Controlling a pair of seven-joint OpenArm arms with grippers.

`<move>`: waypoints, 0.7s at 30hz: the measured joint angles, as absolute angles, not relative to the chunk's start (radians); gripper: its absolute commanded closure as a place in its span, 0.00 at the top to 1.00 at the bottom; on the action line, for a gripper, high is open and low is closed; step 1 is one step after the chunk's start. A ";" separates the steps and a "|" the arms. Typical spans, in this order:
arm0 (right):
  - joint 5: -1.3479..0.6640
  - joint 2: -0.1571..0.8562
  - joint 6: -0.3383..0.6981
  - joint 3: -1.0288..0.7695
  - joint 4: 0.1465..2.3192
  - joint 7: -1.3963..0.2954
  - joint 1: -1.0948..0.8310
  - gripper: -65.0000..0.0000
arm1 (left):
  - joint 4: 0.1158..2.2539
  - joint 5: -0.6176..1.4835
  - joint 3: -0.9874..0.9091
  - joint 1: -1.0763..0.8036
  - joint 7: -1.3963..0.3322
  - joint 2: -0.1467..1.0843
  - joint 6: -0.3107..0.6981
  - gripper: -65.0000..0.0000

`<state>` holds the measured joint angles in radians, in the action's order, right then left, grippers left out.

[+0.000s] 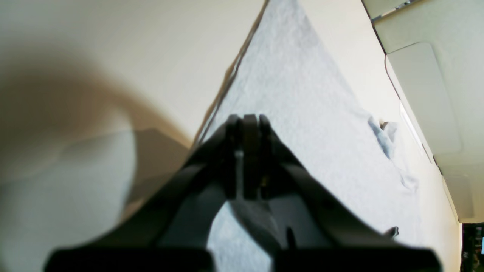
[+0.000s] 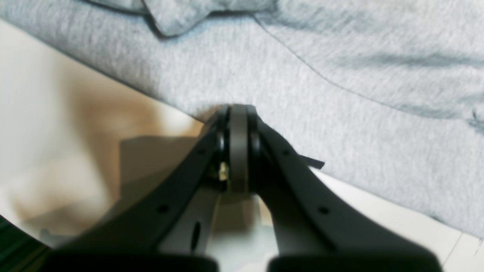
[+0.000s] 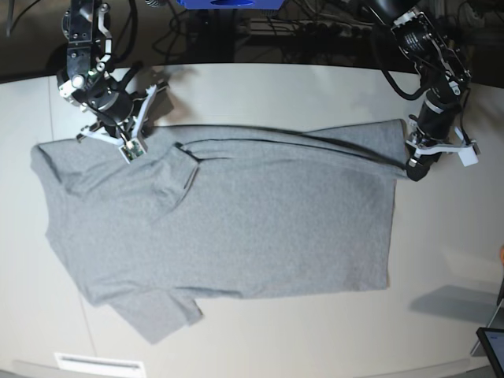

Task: Fold the T-shirt properly
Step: 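Lower the left gripper and grasp the shirt corner beside it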

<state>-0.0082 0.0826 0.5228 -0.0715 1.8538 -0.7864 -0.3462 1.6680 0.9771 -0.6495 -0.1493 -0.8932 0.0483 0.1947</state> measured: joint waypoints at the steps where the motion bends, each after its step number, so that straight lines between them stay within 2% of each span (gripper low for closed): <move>1: -0.008 0.083 0.523 -0.072 1.854 -0.786 -0.346 0.01 | 1.657 0.976 -0.650 -0.138 -0.894 0.054 0.186 0.00; 21: -0.007 0.083 0.528 -0.067 1.857 -0.787 -0.342 0.02 | 1.518 0.974 -0.583 -0.033 -0.891 0.106 0.183 0.00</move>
